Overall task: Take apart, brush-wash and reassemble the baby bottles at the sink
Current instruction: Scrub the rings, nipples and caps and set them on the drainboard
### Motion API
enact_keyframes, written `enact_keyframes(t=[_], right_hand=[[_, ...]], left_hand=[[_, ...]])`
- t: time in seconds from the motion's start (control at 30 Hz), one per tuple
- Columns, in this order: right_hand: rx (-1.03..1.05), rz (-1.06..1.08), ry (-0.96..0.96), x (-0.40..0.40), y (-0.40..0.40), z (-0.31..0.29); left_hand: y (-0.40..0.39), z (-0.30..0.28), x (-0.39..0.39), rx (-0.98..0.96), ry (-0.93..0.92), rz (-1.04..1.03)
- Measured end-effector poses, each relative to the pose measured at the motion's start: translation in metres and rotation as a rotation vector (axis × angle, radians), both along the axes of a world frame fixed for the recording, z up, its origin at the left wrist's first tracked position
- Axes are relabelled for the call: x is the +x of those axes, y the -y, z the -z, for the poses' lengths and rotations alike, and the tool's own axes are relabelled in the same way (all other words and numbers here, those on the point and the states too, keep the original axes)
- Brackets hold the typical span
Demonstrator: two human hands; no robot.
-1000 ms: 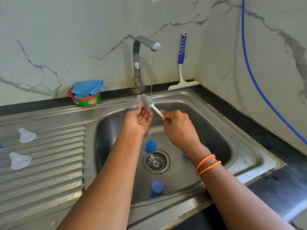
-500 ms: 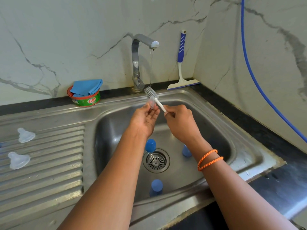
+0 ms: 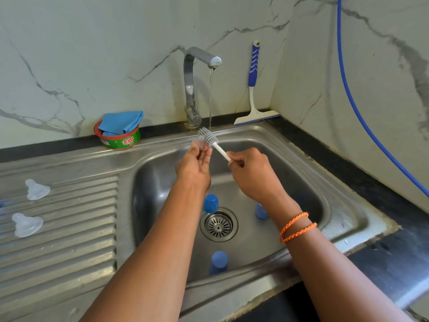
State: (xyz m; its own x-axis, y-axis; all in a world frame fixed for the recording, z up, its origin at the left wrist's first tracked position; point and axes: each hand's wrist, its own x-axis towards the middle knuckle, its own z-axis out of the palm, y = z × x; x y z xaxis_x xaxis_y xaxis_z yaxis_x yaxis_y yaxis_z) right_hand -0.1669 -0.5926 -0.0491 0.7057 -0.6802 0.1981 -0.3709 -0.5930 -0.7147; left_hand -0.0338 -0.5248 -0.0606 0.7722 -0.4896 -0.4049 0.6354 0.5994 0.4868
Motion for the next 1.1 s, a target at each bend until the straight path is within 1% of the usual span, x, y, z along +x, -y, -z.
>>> enact_keyframes(t=[0.07, 0.13, 0.27, 0.33, 0.4, 0.5, 0.63, 0.73, 0.87, 0.97, 1.03, 1.1], right_hand=[[0.018, 0.006, -0.008, -0.002, 0.001, 0.000], [0.027, 0.012, -0.020, -0.002, 0.000, 0.001], [0.070, 0.067, -0.012, 0.003, 0.000, 0.006], [0.110, 0.103, -0.008, 0.005, 0.001, 0.008], [0.137, 0.136, -0.004, 0.006, 0.004, 0.008], [0.166, 0.141, 0.013, 0.008, 0.007, 0.007], [0.190, 0.085, -0.018, 0.005, 0.001, 0.004], [0.197, 0.036, -0.047, 0.001, -0.003, 0.000], [0.167, 0.041, -0.052, -0.002, -0.005, -0.002], [0.136, 0.051, -0.061, -0.003, -0.008, -0.002], [0.129, 0.036, -0.054, -0.003, -0.012, -0.004], [0.111, 0.011, -0.041, -0.003, -0.018, -0.005]], left_hand=[[-0.001, 0.001, 0.002, 0.014, -0.007, -0.051], [0.000, 0.003, 0.006, 0.086, 0.047, -0.087], [0.005, 0.004, 0.003, 0.337, 0.304, -0.034], [0.006, 0.003, -0.001, 0.405, 0.417, 0.022], [0.006, 0.004, -0.004, 0.449, 0.475, 0.073], [0.003, 0.004, -0.006, 0.450, 0.424, 0.088], [-0.003, 0.001, 0.001, 0.400, 0.279, -0.128], [-0.005, 0.003, 0.007, 0.407, 0.225, -0.272], [0.000, 0.008, 0.007, 0.543, 0.322, -0.366], [0.001, 0.012, 0.010, 0.660, 0.356, -0.413], [-0.001, 0.012, 0.013, 0.720, 0.375, -0.414], [-0.001, 0.011, 0.011, 0.760, 0.451, -0.373]])
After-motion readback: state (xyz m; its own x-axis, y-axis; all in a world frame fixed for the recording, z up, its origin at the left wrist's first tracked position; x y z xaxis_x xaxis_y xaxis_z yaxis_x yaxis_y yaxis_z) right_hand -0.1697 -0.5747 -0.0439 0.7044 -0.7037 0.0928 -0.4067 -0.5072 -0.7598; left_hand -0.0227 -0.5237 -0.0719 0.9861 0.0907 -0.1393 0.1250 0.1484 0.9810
